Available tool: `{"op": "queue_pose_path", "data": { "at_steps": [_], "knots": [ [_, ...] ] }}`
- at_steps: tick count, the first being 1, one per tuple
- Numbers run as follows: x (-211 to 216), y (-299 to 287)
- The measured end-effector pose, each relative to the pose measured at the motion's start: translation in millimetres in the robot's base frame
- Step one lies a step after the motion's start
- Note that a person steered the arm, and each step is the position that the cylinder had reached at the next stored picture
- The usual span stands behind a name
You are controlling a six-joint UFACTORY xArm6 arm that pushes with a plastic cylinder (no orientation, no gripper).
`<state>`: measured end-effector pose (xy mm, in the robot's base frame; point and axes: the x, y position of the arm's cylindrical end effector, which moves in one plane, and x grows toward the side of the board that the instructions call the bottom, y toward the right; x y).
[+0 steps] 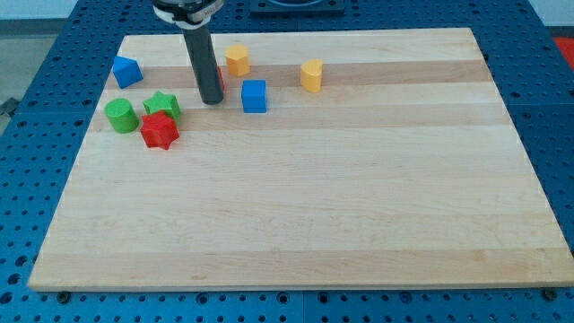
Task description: Move the red circle to the top left of the board
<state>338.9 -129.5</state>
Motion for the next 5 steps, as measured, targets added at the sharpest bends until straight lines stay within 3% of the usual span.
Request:
{"op": "queue_pose_path", "data": {
  "at_steps": [2,5],
  "knots": [
    [9.1,26.0],
    [-68.3,-65.5]
  ]
}}
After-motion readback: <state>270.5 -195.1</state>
